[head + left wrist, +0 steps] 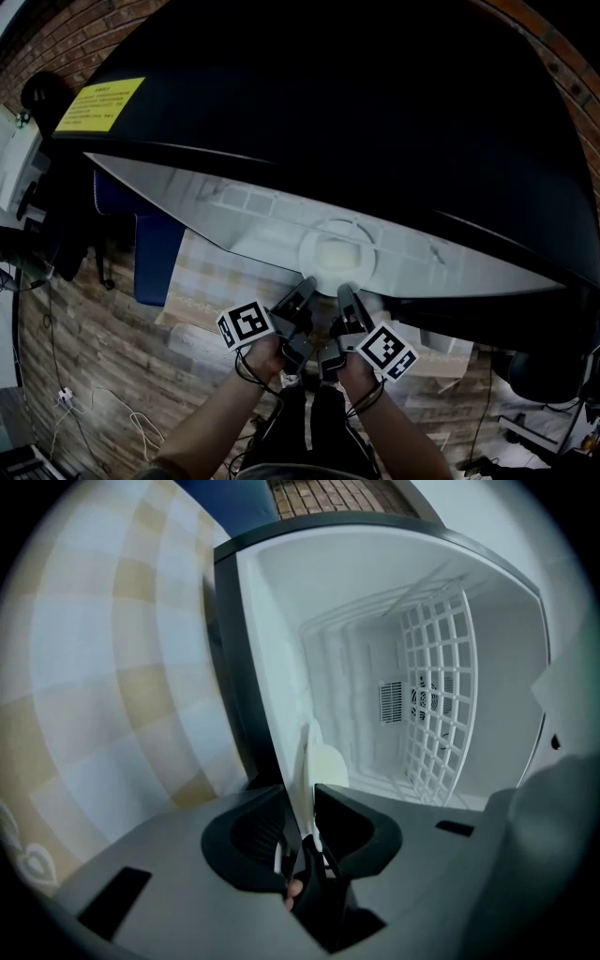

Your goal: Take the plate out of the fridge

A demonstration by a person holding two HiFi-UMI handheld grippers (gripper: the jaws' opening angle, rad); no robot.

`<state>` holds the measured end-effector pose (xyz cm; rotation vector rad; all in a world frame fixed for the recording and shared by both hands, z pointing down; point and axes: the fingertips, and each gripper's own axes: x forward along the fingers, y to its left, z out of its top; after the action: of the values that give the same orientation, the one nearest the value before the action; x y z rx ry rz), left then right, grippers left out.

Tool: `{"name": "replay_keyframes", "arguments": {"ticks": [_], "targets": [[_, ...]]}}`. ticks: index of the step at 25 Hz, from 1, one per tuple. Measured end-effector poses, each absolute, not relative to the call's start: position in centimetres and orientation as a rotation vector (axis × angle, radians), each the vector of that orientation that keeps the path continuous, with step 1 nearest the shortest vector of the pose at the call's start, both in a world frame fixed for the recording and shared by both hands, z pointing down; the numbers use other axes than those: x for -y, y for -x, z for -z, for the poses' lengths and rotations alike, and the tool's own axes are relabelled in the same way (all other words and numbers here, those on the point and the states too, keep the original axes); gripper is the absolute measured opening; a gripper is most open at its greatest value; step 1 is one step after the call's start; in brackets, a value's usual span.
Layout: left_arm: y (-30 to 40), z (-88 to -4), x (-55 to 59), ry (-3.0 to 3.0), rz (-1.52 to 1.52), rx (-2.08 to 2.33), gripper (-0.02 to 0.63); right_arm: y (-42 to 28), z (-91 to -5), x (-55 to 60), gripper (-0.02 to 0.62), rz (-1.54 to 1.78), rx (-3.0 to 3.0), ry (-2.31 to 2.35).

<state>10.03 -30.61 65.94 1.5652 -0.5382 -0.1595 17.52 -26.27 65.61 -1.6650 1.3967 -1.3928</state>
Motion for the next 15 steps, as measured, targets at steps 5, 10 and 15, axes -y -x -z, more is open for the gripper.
{"name": "replay_keyframes", "arguments": {"ticks": [5,10,15], "targets": [[-10.3,-65.5,30.6,-1.553,0.179,0.526,0.043,-17.3,-65.7,26.2,0.06,1.437,-1.34,1.602],[-10.3,-65.3,30.5,-1.547,0.161,0.523,0.026,-17.2,-65.7,26.0,0.058,1.456,-1.33,1.608],[-10.1,-64.5,30.3,-1.519,0.188,0.512,0.025,-17.1,-64.7,25.9,0.057,1.452,-1.335,1.604]]}}
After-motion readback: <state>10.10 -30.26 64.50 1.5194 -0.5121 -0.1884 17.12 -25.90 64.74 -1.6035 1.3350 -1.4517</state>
